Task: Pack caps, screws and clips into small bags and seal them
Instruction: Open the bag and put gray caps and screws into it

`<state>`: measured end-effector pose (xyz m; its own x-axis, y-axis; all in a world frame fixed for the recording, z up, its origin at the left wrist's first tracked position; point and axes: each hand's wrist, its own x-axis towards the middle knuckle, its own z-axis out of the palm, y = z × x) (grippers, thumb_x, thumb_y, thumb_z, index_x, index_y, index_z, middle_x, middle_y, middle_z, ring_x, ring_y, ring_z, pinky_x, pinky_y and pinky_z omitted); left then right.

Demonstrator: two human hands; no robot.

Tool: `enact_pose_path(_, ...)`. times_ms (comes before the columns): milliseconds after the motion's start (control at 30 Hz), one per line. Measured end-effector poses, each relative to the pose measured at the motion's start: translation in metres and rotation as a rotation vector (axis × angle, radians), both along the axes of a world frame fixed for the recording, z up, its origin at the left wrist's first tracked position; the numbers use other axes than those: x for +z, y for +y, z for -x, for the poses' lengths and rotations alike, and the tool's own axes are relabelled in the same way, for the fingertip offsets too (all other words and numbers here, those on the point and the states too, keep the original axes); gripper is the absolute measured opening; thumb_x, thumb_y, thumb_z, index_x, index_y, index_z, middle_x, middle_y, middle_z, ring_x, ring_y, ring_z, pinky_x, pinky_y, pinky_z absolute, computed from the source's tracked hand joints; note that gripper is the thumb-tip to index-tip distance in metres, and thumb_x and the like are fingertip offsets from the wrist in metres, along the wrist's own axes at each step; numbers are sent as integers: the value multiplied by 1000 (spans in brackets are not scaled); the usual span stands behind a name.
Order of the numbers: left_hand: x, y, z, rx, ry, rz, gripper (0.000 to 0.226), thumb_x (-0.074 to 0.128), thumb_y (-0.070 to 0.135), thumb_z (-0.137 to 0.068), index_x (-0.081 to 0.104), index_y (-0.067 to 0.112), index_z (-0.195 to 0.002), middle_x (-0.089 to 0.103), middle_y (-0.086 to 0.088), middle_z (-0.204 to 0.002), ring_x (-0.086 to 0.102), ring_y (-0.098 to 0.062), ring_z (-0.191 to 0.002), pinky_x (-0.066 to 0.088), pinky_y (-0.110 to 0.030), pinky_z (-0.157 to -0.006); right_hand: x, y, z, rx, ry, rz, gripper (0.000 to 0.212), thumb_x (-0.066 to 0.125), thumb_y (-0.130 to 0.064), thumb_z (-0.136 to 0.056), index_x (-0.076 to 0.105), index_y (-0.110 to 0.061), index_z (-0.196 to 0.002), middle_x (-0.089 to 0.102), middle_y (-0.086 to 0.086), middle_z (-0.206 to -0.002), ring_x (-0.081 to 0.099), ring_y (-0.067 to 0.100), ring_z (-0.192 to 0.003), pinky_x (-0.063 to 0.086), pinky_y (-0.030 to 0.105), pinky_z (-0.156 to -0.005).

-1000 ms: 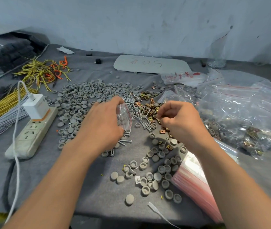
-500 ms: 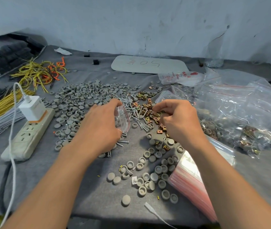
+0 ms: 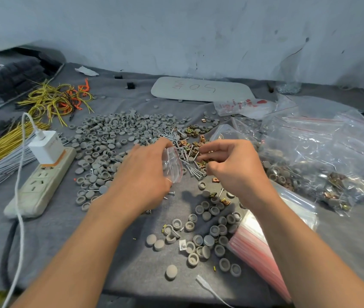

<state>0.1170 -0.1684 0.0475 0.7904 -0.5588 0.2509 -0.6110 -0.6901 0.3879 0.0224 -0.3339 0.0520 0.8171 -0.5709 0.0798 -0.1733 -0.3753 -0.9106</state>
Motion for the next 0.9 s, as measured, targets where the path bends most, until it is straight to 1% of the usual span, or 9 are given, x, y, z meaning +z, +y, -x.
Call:
enact_pose_path(100, 2, 1, 1, 1, 20, -10, 65, 82, 27, -82, 43, 41, -132, 42, 12, -96, 45, -17, -97, 41, -34, -81, 0, 1, 0, -25, 49, 61, 38, 67, -1, -86, 78, -30, -108, 79, -19, -89, 73, -1, -76, 55, 17, -59)
enact_pose_path(233, 1, 0, 1, 3, 28, -15, 65, 82, 28, -83, 42, 42, -133, 48, 8, -101, 48, -18, -100, 45, -36, -84, 0, 1, 0, -3, 110, 20, 34, 65, 3, -87, 80, -28, -88, 77, -15, -75, 75, 8, -63, 53, 17, -51)
enact_pose_path(367, 1, 0, 1, -5, 24, -23, 65, 82, 26, -82, 43, 42, -132, 45, 10, -98, 47, -18, -98, 40, -34, -82, -1, 1, -1, 3, 124, 11, 34, 67, 5, -83, 80, -27, -85, 77, -9, -71, 76, 11, -62, 64, 27, -65)
enact_pose_path(467, 3, 0, 3, -51, 33, 11, 50, 79, 31, -84, 50, 43, -123, 53, 12, -96, 51, -13, -91, 39, -29, -74, -3, 3, -2, 39, 109, -22, 31, 70, 4, -83, 81, -24, -89, 78, -4, -70, 77, 13, -64, 62, 26, -64)
enact_pose_path(533, 6, -2, 6, -118, 85, 84, 32, 75, 34, -86, 58, 44, -111, 63, 16, -93, 56, -3, -82, 39, -21, -63, -4, 5, -2, 88, 83, -92, 29, 72, 5, -83, 81, -21, -91, 79, 2, -74, 78, 20, -68, 65, 38, -72)
enact_pose_path(600, 11, -3, 9, -187, 156, 196, 19, 77, 36, -84, 66, 41, -99, 70, 16, -89, 62, 1, -80, 44, -14, -61, -6, 6, -3, 147, 46, -196, 30, 71, 8, -84, 80, -16, -101, 80, 8, -81, 78, 26, -71, 64, 51, -82)
enact_pose_path(700, 16, -1, 10, -226, 221, 278, 20, 83, 33, -78, 70, 40, -91, 72, 17, -88, 66, 0, -81, 55, -25, -71, -6, 2, -3, 218, 1, -357, 38, 68, 11, -87, 70, -6, -122, 79, 16, -88, 75, 26, -70, 64, 44, -82)
enact_pose_path(800, 16, 0, 10, -258, 297, 281, 25, 84, 27, -79, 74, 44, -94, 74, 18, -88, 69, -2, -82, 58, -35, -77, -4, -2, 1, 291, -18, -410, 41, 71, 9, -86, 66, -4, -125, 78, 22, -87, 73, 26, -72, 61, 47, -85)
enact_pose_path(900, 15, 0, 9, -250, 350, 295, 24, 84, 25, -82, 77, 45, -92, 76, 16, -82, 73, -9, -80, 61, -43, -77, -1, -1, 2, 281, -55, -456, 38, 76, 8, -85, 66, -2, -120, 77, 23, -84, 74, 24, -69, 64, 33, -68)
